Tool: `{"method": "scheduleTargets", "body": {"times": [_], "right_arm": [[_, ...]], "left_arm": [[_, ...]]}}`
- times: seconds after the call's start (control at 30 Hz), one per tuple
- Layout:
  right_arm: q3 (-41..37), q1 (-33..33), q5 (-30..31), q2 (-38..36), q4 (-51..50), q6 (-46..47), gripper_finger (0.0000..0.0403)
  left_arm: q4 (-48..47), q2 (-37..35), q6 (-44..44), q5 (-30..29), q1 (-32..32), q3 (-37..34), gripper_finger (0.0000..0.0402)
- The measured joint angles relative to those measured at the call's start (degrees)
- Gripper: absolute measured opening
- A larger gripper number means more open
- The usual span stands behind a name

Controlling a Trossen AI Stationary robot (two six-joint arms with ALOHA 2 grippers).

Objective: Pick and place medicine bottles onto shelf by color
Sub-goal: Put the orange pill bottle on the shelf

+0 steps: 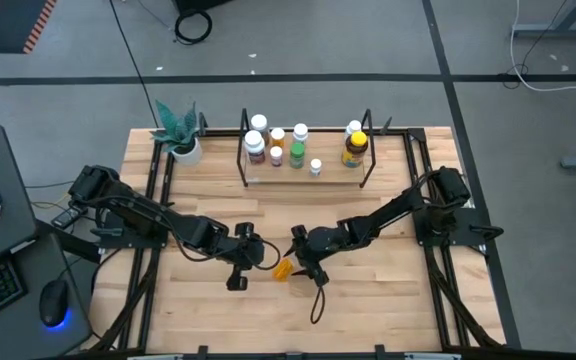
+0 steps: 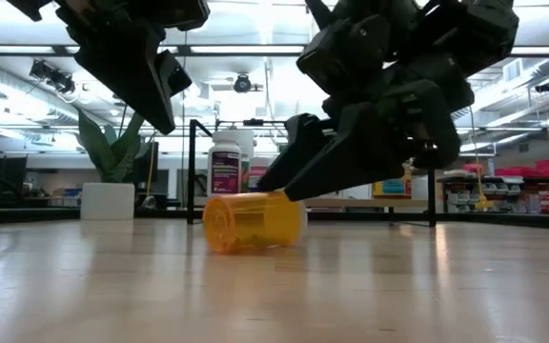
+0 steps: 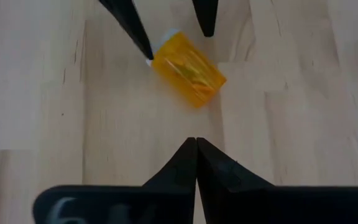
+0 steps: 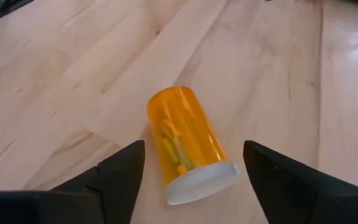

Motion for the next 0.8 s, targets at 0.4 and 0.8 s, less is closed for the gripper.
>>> {"method": "scheduleTargets", "body": {"times": [0.4, 0.8], "right_arm": [[1.26, -2.92, -4.78, 1.03, 2.13, 1.97, 0.0349], [1.30, -6.86, -13.72, 4.72, 4.35, 4.97, 0.0342]], "left_arm": [[0.17, 0.00, 0.66, -0.02, 0.00, -0.01, 0.0017], [-0.95, 0.33, 0.24, -1.11, 0.00, -0.05, 0.0009]]}}
